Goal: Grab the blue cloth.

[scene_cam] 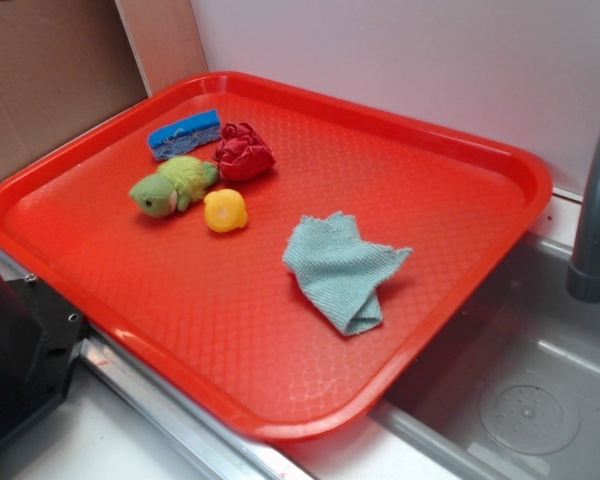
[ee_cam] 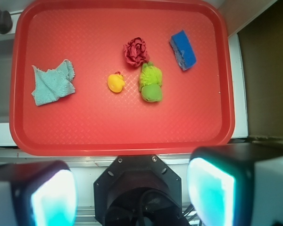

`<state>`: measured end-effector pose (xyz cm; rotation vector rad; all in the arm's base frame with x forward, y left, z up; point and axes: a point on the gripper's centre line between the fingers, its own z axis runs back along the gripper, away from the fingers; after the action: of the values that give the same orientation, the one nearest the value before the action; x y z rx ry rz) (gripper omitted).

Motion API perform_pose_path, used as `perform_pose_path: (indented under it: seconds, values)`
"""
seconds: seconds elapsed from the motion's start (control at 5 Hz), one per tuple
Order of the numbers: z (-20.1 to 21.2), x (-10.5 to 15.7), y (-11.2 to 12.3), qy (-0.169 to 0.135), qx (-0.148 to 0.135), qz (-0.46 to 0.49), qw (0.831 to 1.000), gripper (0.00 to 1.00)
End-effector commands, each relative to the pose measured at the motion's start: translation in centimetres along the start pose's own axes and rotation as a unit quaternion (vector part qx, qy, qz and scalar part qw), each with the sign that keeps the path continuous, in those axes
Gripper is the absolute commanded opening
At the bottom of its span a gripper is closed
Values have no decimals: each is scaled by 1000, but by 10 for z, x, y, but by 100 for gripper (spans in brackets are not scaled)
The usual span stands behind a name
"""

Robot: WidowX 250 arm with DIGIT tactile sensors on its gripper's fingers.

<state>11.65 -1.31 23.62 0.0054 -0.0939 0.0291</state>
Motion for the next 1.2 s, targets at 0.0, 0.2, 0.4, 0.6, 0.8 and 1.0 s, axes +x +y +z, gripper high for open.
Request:
perform_pose_path:
  seconds: [0.0,0.2,0.4,0.6,0.8,1.0]
  values:
    - [0,0,0,0,0,0,1000,100]
    - [-7,10,-3,-7,-5,-32,999,100]
    - [-14,22,-7,-12,-13,-70,997,100]
    - [-37,38,-23,-30,-10,-88,996,100]
    - [-64,54,-43,-38,-3,-102,994,100]
    - [-94,70,-62,-45,14,-106,993,100]
